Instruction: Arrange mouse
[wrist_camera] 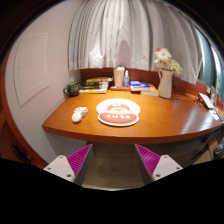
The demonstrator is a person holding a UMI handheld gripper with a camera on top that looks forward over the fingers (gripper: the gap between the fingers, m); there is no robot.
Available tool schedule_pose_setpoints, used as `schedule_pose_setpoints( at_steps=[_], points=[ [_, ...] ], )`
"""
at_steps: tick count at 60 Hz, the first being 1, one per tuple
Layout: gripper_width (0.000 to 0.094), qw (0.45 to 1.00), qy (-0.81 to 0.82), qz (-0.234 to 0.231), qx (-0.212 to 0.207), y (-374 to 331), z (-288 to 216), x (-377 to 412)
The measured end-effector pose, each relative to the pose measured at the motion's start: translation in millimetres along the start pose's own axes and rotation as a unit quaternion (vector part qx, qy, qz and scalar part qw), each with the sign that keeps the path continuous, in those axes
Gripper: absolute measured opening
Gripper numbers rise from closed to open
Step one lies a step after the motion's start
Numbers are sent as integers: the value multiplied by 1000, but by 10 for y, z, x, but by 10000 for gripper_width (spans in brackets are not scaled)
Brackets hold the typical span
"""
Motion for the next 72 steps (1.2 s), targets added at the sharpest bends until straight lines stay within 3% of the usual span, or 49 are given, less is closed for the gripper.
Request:
schedule_pose_setpoints(
  at_steps=[17,43,47,50,53,66,72],
  points=[
    [854,998,-5,-62,27,1043,-152,961],
    [837,998,1,-34,50,2580,-791,1048],
    [793,998,-5,-25,51,2678,-881,1020],
    [688,998,-5,-24,56,2742,-904,1024],
    [527,998,-2,-18,55,2780,-936,994],
    [382,996,20,-3,83,2804,-950,990],
    [380,996,22,0,87,2816,-954,982]
  ],
)
Point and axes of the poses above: the point between the fingertips, and its own axes, seen from behind it with the camera up: x to the left, z down, y forward, the way the camera looks, the point moved 5 cm from there along -y, backward, against the way the camera looks, and after that the axes turned 14 degrees about -z, right-handed, at the moved point
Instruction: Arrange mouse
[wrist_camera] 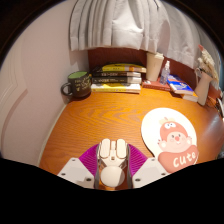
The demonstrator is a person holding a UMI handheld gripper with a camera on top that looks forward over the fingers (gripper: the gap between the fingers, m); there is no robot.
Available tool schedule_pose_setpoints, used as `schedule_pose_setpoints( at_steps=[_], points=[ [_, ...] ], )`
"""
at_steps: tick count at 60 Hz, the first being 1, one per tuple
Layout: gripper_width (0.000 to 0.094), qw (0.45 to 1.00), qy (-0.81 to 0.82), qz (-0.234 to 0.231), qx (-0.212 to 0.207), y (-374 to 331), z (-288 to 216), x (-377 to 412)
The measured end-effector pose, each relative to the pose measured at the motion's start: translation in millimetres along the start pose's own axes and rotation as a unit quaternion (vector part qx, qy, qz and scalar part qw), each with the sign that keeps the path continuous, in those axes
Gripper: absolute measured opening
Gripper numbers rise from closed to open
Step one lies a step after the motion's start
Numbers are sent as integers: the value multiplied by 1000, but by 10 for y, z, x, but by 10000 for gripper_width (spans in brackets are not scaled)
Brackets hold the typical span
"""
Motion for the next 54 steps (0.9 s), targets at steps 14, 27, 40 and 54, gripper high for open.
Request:
schedule_pose_setpoints(
  at_steps=[14,27,40,54],
  points=[
    [382,999,-35,-34,-12,-380,-621,141],
    [382,991,-68,-8,-113,-1305,-1743,-363],
    [381,994,-41,24,-95,-1240,-1615,-1407],
    [382,1000,-7,17,-23,-574,-884,-1952]
  ],
)
Point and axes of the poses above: the point between the fingertips, and its own axes, seen from behind it with the camera up: x to the left, z down, y forward, the way the camera looks, the point moved 5 cm from there along -y, backward, against the way the camera looks, and after that the axes turned 14 degrees about -z, right-handed, at the moved point
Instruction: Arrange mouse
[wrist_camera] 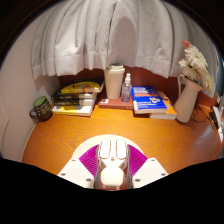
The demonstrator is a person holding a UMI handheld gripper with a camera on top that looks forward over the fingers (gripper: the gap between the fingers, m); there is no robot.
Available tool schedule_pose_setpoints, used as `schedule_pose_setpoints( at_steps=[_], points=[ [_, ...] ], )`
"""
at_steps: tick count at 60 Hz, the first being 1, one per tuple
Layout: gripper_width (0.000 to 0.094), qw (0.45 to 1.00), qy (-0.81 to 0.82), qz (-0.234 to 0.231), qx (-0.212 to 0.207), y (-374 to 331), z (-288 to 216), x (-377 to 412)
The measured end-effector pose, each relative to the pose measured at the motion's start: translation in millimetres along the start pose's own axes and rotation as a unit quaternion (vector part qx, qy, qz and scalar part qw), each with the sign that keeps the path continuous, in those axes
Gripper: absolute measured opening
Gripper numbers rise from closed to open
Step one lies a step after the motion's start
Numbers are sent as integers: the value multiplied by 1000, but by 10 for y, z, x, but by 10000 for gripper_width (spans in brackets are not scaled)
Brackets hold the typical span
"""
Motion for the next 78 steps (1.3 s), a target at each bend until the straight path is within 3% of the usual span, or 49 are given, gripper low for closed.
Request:
schedule_pose_setpoints(
  at_steps=[12,25,27,31,34,42,61,68,78],
  points=[
    [404,999,25,-22,35,414,455,-19],
    [536,1000,20,-14,9,421,444,-34],
    [586,1000,22,-15,9,425,443,-13],
    [797,999,26,-33,11,440,433,91],
    [866,999,28,-36,17,428,427,132],
    [870,999,18,-21,20,172,301,235],
    [865,998,18,19,-63,-1461,-262,584],
    [865,996,16,28,-88,-1977,-273,698],
    [864,995,-1,42,-88,-2463,-161,842]
  ],
)
Point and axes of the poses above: the point between the fingertips, and its own axes, seen from behind it with the camera up: x to the left, z down, y forward, the way the camera looks, the point moved 5 cm from there along -y, backward, against the way the camera looks, and after that the axes turned 14 degrees about -z, right-handed, at the moved point
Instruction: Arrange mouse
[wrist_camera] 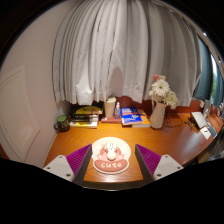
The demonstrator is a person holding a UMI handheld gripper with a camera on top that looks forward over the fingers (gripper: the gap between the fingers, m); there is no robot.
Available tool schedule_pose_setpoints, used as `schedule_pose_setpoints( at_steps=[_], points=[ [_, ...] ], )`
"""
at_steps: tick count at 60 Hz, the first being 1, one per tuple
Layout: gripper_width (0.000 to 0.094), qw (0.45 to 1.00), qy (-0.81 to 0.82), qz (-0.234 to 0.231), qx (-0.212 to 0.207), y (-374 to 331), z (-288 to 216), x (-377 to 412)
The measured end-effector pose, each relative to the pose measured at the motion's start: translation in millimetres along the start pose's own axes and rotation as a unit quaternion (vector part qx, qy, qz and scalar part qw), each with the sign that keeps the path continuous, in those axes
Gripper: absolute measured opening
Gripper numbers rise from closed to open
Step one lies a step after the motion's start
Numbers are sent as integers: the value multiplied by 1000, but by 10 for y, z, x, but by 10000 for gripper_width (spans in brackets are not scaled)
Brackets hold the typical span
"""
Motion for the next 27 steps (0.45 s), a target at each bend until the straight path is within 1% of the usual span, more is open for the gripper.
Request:
schedule_pose_setpoints(
  at_steps=[9,27],
  points=[
    [860,1000,-8,5,10,-264,152,93],
    [858,1000,-4,-2,15,-383,308,204]
  ],
)
Point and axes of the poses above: the point between the fingertips, and its own axes, seen from behind it with the camera up: x to the left, z down, y forward, the way the camera looks, the point moved 5 cm from there along -y, backward, against the way the camera looks, and after that the axes turned 14 degrees about -z, right-handed, at the moved point
